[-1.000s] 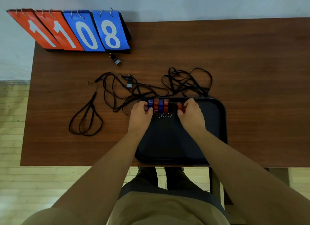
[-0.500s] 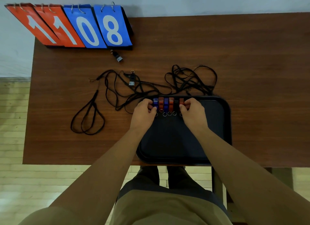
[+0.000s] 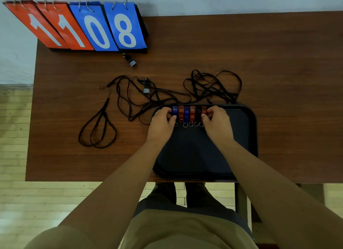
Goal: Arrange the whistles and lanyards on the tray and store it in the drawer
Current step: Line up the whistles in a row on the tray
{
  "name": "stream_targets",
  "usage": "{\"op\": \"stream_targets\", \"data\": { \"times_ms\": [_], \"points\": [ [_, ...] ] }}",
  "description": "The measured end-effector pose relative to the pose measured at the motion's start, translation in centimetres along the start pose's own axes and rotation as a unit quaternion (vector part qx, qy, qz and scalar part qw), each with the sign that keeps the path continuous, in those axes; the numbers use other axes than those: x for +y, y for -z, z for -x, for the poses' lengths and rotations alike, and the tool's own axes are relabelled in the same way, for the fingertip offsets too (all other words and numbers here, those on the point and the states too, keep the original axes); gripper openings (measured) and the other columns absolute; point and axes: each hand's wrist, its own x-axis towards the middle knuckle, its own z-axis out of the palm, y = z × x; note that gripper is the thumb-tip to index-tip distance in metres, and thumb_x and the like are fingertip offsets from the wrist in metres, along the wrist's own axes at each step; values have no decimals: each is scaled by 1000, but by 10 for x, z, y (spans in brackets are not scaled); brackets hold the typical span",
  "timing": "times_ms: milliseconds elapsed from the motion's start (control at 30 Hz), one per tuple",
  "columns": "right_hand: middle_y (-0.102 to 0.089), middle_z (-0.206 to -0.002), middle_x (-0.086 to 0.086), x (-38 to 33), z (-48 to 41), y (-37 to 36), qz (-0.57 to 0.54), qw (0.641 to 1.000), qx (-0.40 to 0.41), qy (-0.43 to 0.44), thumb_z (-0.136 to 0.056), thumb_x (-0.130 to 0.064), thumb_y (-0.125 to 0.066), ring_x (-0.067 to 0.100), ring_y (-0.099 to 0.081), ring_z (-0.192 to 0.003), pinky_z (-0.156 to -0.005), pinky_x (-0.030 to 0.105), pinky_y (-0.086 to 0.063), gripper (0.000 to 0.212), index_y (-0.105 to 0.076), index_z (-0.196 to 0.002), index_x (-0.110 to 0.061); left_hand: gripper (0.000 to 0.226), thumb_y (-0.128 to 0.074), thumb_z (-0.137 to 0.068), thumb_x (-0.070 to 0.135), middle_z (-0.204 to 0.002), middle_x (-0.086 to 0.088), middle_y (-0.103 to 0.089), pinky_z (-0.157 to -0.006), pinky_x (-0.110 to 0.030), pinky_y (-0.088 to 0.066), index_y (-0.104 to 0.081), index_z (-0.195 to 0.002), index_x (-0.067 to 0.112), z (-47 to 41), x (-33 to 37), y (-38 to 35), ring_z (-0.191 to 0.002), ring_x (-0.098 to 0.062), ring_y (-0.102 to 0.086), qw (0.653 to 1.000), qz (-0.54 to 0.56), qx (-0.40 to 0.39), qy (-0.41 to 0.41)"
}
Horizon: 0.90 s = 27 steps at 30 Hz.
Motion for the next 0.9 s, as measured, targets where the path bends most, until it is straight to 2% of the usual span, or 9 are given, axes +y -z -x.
{"op": "stream_targets", "data": {
  "times_ms": [133, 233, 367, 500, 567, 633, 767, 833, 900],
  "points": [
    [-54, -124, 7, -4, 5, 9, 28, 999, 17, 7, -99, -29, -58, 12, -50, -95, -77, 29, -44, 33, -58, -125, -9, 36, -62, -96, 23, -111, 5, -54, -65, -8, -41, -55, -132, 17, 5, 4, 10, -80, -3, -56, 1000, 8, -2, -3],
    [-53, -126, 8, -17, 1, 18, 31, 998, 24, 48, -98, -27, -58, 20, -60, -98, -80, 33, -52, 32, -59, -123, -8, 29, -60, -97, 23, -109, 6, -55, -65, -6, -40, -58, -126, 18, 6, 4, 31, -83, 0, -56, 1000, 16, 22, -14],
    [-51, -129, 8, -53, -16, 21, 28, 996, 8, 90, -98, -24, -58, 22, -61, -101, -90, 38, -54, 31, -59, -124, -8, 21, -59, -98, 21, -108, 2, -57, -67, -9, -40, -60, -118, 16, -11, -5, 65, -83, -1, -56, 998, 0, 62, -11],
    [-52, -123, 9, -94, -32, 10, 31, 991, -10, 133, -97, -21, -57, 21, -58, -96, -86, 34, -51, 23, -60, -116, -8, 21, -61, -96, 27, -111, -2, -54, -82, -26, -50, -60, -112, 14, -47, -15, 85, -86, -7, -55, 994, -23, 109, 16],
    [-51, -122, 8, -109, -39, 2, 42, 988, -21, 146, -97, -20, -55, 19, -57, -92, -82, 33, -51, 22, -60, -115, -8, 32, -63, -94, 38, -113, -6, -53, -83, -34, -52, -59, -111, 11, -68, -16, 86, -97, -18, -56, 993, -34, 113, 30],
    [-50, -121, 8, -121, -45, -5, 52, 987, -29, 151, -97, -21, -55, 19, -57, -91, -81, 36, -54, 21, -60, -113, -9, 43, -66, -90, 45, -117, -9, -53, -82, -37, -50, -57, -113, 9, -84, -17, 82, -106, -23, -54, 994, -53, 88, 47],
    [-51, -121, 6, -139, -58, -16, 80, 981, -44, 171, -98, -22, -55, 17, -58, -96, -85, 33, -53, 20, -60, -114, -12, 32, -70, -89, 29, -110, -12, -59, -82, -37, -50, -62, -110, 6, -91, -31, 78, -108, -28, -56, 992, -105, 65, -12],
    [-51, -124, 6, -153, -68, -23, 90, 978, -55, 181, -98, -23, -56, 16, -58, -99, -87, 32, -52, 22, -59, -118, -13, 25, -69, -89, 22, -103, -11, -61, -82, -37, -51, -64, -107, 5, -85, -42, 83, -101, -26, -58, 992, -91, 71, -47],
    [-50, -128, 5, -171, -81, -33, 98, 976, -67, 184, -99, -24, -57, 13, -57, -99, -85, 29, -50, 26, -58, -123, -15, 23, -66, -92, 23, -102, -6, -63, -79, -27, -49, -64, -110, 8, -76, -52, 95, -97, -20, -60, 996, -46, 64, -51]
  ]
}}
